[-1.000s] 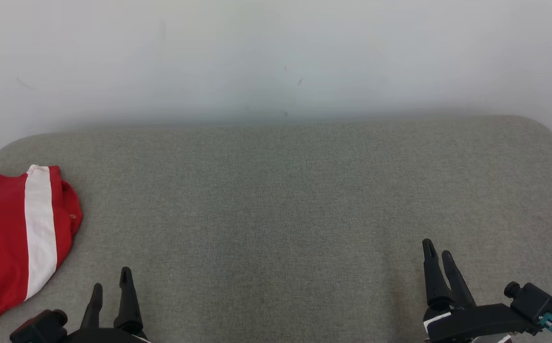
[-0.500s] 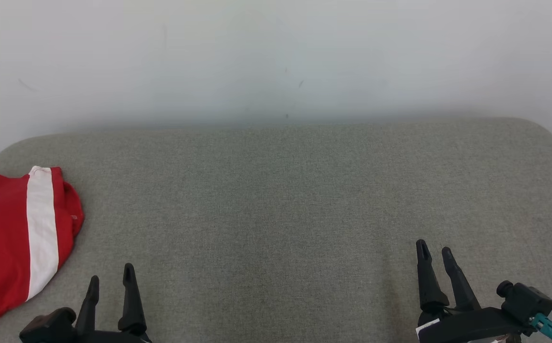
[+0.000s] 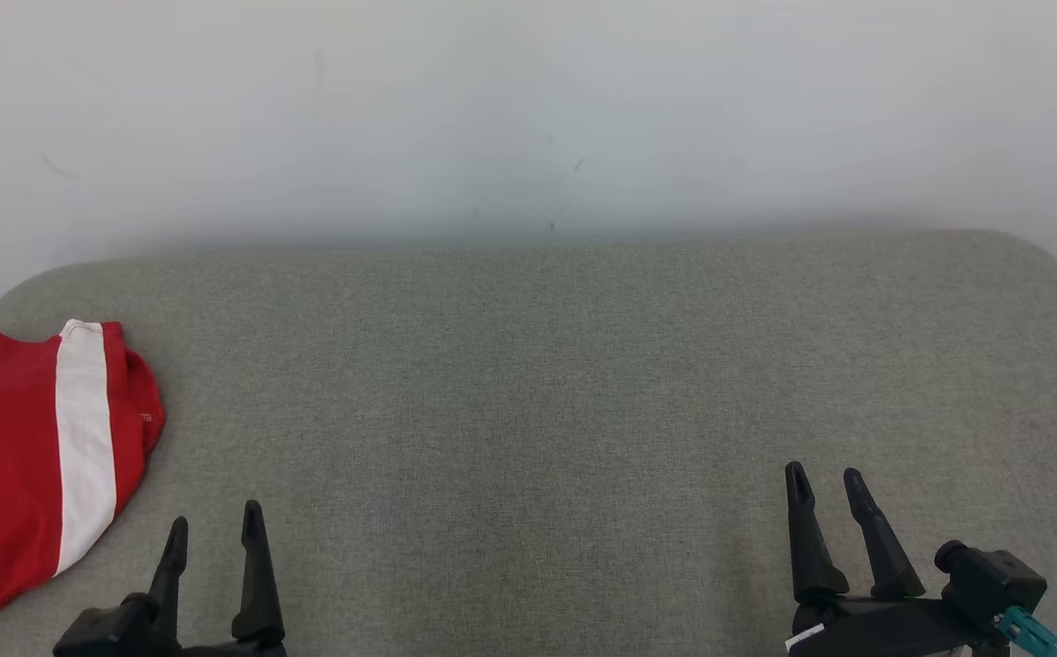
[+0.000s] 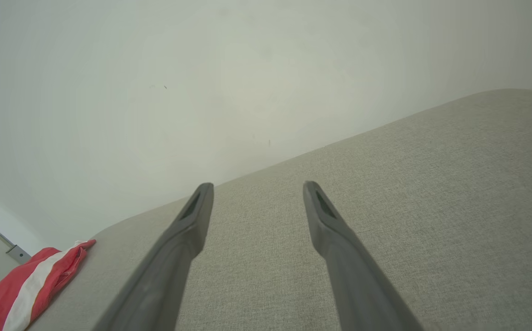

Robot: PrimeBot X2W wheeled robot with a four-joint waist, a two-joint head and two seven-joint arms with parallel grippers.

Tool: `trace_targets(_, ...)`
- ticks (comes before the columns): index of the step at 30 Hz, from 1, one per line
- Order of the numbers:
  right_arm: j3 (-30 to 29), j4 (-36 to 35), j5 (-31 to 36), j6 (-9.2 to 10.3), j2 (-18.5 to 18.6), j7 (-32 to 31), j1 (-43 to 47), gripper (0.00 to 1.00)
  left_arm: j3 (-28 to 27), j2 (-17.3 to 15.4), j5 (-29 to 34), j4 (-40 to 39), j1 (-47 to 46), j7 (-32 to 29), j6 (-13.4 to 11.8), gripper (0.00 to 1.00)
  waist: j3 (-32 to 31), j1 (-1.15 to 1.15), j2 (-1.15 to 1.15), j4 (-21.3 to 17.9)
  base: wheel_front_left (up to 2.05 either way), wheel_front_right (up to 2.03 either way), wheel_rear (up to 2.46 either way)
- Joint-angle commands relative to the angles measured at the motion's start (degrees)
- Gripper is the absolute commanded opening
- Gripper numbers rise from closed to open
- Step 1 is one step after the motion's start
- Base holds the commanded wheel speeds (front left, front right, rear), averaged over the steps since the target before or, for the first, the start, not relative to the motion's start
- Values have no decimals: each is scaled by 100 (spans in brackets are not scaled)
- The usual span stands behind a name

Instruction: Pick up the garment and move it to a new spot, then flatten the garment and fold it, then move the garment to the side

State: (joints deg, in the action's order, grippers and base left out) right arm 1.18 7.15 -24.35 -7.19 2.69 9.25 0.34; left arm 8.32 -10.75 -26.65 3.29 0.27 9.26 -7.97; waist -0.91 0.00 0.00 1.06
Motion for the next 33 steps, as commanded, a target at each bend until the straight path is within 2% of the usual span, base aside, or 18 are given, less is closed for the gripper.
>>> trace_targets(1, 20, -73, 161, -33, 20, 61, 15, 100, -13, -37, 173, -74, 43, 55, 43, 100, -1, 0, 0, 6, 0, 0, 0)
trace_targets(13, 1, -91, 797, -38, 22, 218, 88, 100, -150, 21, 693, 81, 186, 218, 348, 100, -23, 0, 0, 29, 0, 0, 0)
trace_targets(33, -7, 44, 1634, -34, 22, 449, 137, 100, -191, 7, 1631, 280, 130, 442, 642, 100, -72, 0, 0, 88, 0, 0, 0)
